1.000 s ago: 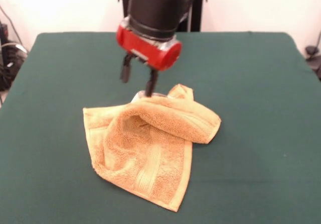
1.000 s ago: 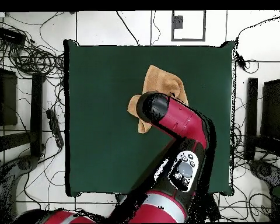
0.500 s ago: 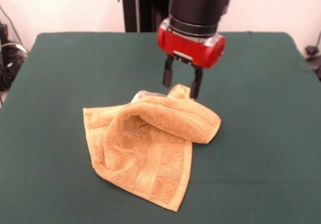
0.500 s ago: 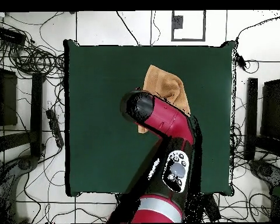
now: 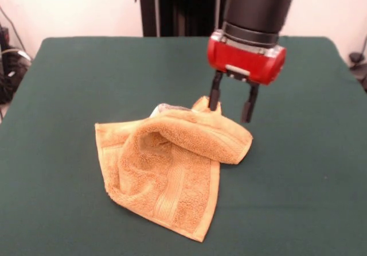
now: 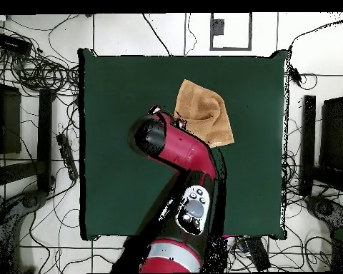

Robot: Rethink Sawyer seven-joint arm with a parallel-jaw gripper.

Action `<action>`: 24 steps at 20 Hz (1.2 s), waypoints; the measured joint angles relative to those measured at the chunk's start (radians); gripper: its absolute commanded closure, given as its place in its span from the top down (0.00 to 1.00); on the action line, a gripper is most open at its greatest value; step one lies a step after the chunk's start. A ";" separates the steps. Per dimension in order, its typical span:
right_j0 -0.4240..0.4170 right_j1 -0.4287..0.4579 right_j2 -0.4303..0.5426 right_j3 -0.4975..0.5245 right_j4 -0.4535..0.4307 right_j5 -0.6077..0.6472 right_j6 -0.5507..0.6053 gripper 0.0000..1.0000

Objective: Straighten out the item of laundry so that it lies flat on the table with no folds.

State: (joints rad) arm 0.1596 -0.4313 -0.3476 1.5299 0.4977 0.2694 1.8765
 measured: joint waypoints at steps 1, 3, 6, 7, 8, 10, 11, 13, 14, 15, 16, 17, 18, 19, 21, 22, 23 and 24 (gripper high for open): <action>0.012 0.006 -0.006 0.000 0.004 -0.002 0.003 1.00; 0.046 0.028 -0.027 -0.001 0.014 -0.002 0.014 1.00; 0.074 0.058 -0.047 -0.004 0.023 -0.002 0.032 1.00; 0.084 0.071 -0.056 -0.006 0.027 -0.002 0.041 1.00; 0.091 0.083 -0.063 -0.008 0.030 -0.002 0.048 1.00; 0.112 0.126 -0.091 -0.015 0.039 -0.002 0.077 1.00; 0.115 0.135 -0.096 -0.016 0.040 -0.002 0.084 1.00; 0.119 0.156 -0.107 -0.020 0.042 -0.002 0.097 1.00; 0.120 0.174 -0.115 -0.022 0.043 -0.002 0.107 1.00; 0.120 0.183 -0.118 -0.023 0.042 -0.002 0.112 1.00; 0.118 0.203 -0.126 -0.026 0.043 -0.002 0.121 1.00; 0.117 0.215 -0.131 -0.027 0.043 -0.002 0.127 1.00; 0.116 0.228 -0.136 -0.029 0.043 -0.002 0.130 1.00; 0.115 0.244 -0.142 -0.032 0.043 -0.005 0.133 1.00; 0.115 0.254 -0.144 -0.036 0.044 -0.018 0.133 1.00; 0.115 0.256 -0.144 -0.038 0.044 -0.025 0.133 1.00; 0.116 0.256 -0.145 -0.039 0.044 -0.032 0.133 1.00; 0.117 0.257 -0.146 -0.039 0.044 -0.036 0.133 1.00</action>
State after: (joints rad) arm 0.2763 -0.1746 -0.4933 1.4905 0.5419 0.2334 2.0094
